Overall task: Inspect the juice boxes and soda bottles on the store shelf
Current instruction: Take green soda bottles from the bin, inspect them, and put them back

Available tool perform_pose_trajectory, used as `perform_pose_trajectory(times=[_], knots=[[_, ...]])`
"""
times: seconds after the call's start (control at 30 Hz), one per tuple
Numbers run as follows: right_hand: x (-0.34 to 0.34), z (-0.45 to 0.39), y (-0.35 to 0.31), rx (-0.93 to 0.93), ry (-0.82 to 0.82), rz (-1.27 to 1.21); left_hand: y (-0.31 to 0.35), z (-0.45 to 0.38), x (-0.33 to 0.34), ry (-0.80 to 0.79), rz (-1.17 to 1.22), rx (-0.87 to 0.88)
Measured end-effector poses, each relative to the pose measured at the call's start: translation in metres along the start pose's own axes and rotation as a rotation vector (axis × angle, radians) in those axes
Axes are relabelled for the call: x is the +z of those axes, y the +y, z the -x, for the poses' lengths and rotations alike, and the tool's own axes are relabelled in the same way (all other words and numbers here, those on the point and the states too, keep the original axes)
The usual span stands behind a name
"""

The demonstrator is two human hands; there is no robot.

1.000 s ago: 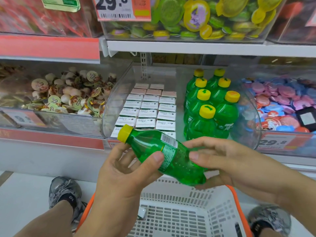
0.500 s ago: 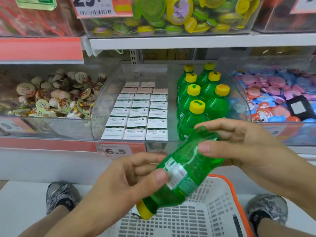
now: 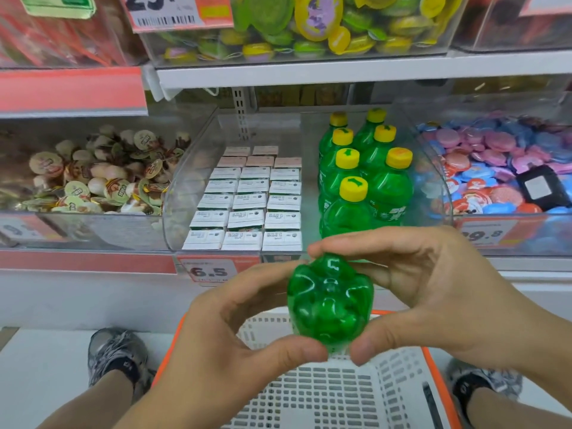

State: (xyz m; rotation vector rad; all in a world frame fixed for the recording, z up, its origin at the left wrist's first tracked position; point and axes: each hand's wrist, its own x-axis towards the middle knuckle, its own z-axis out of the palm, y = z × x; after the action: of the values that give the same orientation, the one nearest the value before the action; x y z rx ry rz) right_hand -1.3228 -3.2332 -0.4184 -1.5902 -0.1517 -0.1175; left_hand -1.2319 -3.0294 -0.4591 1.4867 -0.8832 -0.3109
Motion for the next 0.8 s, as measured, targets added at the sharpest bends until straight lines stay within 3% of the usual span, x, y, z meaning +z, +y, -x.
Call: perform_pose_trajectory(times=[0.17,0.43,0.8], knots=[[-0.006,0.000,0.004,0.024,-0.110,0.020,0.001,0.002,-0.002,0.011,-0.086,0.090],[-0.007,-0.002,0.007,0.054,-0.137,0.008,0.004,-0.002,-0.001,0.011,-0.230,0.152],[-0.008,-0.002,0.011,0.075,-0.028,0.139,0.001,0.001,0.002,-0.034,-0.291,0.149]])
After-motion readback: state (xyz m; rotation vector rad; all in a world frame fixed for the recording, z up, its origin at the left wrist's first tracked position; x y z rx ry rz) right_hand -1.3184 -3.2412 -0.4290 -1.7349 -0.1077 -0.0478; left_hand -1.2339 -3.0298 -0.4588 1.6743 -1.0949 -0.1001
